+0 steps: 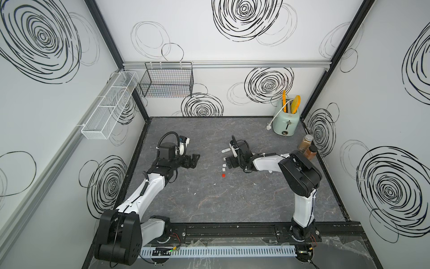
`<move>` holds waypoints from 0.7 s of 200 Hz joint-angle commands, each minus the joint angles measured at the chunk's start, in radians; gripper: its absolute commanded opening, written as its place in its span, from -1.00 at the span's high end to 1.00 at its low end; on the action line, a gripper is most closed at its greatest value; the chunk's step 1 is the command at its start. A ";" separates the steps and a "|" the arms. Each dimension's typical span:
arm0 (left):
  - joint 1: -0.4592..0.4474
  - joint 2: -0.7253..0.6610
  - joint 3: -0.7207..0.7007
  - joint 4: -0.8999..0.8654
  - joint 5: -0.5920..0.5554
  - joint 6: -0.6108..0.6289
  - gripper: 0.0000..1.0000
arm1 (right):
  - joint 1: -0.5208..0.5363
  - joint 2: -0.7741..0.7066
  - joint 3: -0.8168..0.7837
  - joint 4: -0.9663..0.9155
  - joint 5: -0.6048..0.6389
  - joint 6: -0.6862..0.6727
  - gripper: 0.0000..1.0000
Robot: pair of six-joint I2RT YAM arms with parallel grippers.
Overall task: Close the usb drive cover
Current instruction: Adjust the USB drive at the center of the board.
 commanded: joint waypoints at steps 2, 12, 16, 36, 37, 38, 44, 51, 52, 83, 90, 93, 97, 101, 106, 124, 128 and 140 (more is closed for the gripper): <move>-0.005 -0.020 -0.009 0.045 0.001 0.024 -0.96 | -0.008 0.023 0.014 -0.070 -0.019 0.000 -0.98; -0.005 -0.022 -0.011 0.046 0.006 0.028 -0.96 | -0.009 0.009 0.019 -0.092 -0.035 -0.009 -0.98; -0.005 -0.022 -0.011 0.044 0.008 0.029 -0.96 | -0.009 0.000 0.019 -0.104 -0.042 -0.012 -0.98; -0.005 -0.024 -0.007 0.037 0.004 0.040 -0.96 | -0.008 -0.065 0.014 -0.154 -0.087 -0.060 -0.98; -0.005 -0.024 -0.008 0.037 0.004 0.041 -0.96 | -0.008 -0.068 0.013 -0.156 -0.089 -0.064 -0.98; -0.005 -0.024 -0.008 0.037 0.004 0.042 -0.96 | -0.008 -0.072 0.013 -0.158 -0.091 -0.067 -0.98; -0.006 -0.026 -0.010 0.039 0.004 0.046 -0.96 | -0.009 -0.092 0.013 -0.171 -0.105 -0.089 -0.98; -0.008 -0.026 -0.011 0.044 0.010 0.049 -0.96 | -0.009 -0.114 0.017 -0.193 -0.118 -0.119 -0.98; -0.008 -0.026 -0.011 0.044 0.010 0.049 -0.96 | -0.010 -0.117 0.018 -0.196 -0.118 -0.122 -0.98; -0.009 -0.022 0.000 0.033 0.028 0.062 -0.96 | -0.016 -0.167 0.077 -0.316 -0.142 -0.237 -0.98; -0.011 -0.026 -0.003 0.036 0.028 0.066 -0.96 | -0.015 -0.165 0.094 -0.342 -0.165 -0.272 -0.98; -0.010 -0.027 -0.004 0.038 0.030 0.066 -0.96 | -0.015 -0.163 0.101 -0.352 -0.175 -0.284 -0.98; -0.011 -0.029 -0.004 0.038 0.034 0.068 -0.96 | -0.015 -0.158 0.111 -0.364 -0.186 -0.303 -0.98; -0.011 -0.030 -0.005 0.037 0.040 0.072 -0.96 | -0.015 -0.154 0.119 -0.375 -0.200 -0.320 -0.99; -0.011 -0.029 -0.005 0.035 0.048 0.076 -0.96 | -0.016 -0.145 0.129 -0.392 -0.210 -0.337 -0.97; -0.010 -0.028 -0.003 0.024 0.051 0.085 -0.96 | -0.013 -0.097 0.183 -0.469 -0.264 -0.394 -0.91; -0.011 -0.030 -0.005 0.025 0.050 0.088 -0.96 | -0.011 -0.082 0.202 -0.496 -0.288 -0.418 -0.90; -0.013 -0.033 -0.012 0.033 0.049 0.091 -0.96 | 0.001 -0.030 0.274 -0.575 -0.317 -0.480 -0.85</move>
